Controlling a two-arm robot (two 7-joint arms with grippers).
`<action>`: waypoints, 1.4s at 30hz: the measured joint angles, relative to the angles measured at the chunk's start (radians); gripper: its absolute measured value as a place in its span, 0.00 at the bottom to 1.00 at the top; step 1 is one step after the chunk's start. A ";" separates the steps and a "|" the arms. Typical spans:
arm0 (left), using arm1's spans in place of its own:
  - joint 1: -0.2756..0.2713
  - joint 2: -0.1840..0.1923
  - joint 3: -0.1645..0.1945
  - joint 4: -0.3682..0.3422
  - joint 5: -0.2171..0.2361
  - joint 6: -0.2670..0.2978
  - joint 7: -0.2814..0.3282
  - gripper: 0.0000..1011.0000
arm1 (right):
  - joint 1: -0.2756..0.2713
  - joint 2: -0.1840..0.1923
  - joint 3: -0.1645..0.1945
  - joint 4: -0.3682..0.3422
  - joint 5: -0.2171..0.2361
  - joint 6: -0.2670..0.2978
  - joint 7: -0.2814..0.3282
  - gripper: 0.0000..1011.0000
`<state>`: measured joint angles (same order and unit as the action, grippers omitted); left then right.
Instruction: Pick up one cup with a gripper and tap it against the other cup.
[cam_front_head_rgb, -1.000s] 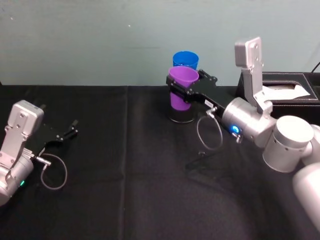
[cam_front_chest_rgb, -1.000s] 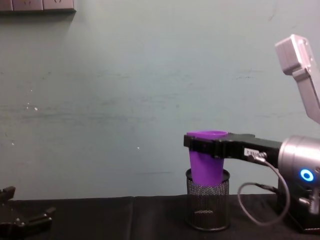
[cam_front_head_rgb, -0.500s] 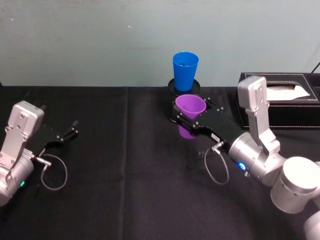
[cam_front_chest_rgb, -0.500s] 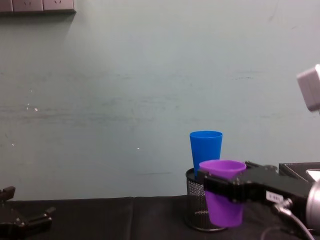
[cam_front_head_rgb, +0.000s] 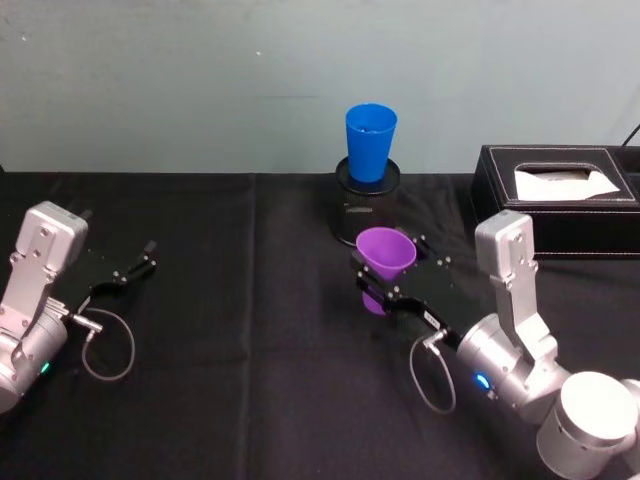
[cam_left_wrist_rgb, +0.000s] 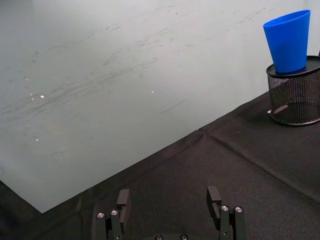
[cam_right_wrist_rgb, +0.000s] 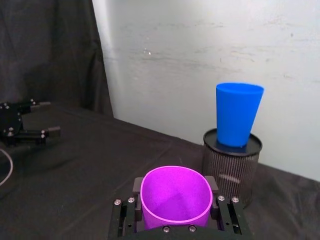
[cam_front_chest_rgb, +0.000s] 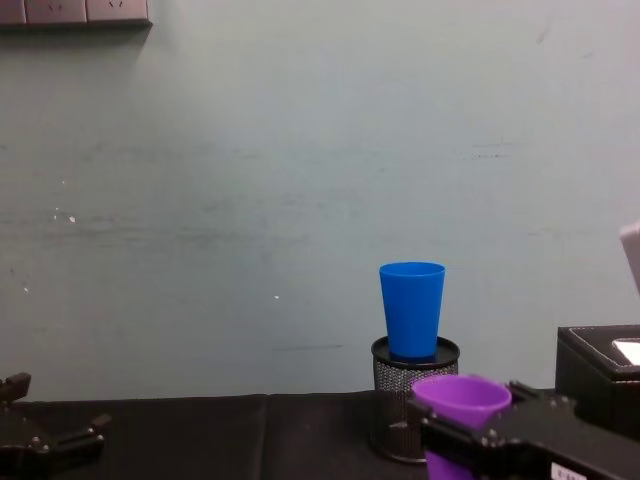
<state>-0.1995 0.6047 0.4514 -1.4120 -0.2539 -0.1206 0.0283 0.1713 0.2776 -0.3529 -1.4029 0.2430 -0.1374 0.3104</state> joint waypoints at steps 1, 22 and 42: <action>0.000 0.000 0.000 0.000 0.000 0.000 0.000 0.99 | -0.009 -0.002 0.003 0.000 -0.003 -0.003 -0.001 0.73; 0.000 0.000 0.000 0.000 0.000 0.000 0.000 0.99 | -0.034 -0.044 0.015 0.082 -0.040 -0.061 0.030 0.72; 0.000 0.000 0.000 0.000 0.000 0.000 0.000 0.99 | -0.029 -0.049 0.014 0.095 -0.050 -0.062 0.037 0.91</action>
<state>-0.1995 0.6047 0.4514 -1.4119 -0.2539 -0.1206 0.0283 0.1419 0.2285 -0.3388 -1.3084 0.1930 -0.1998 0.3470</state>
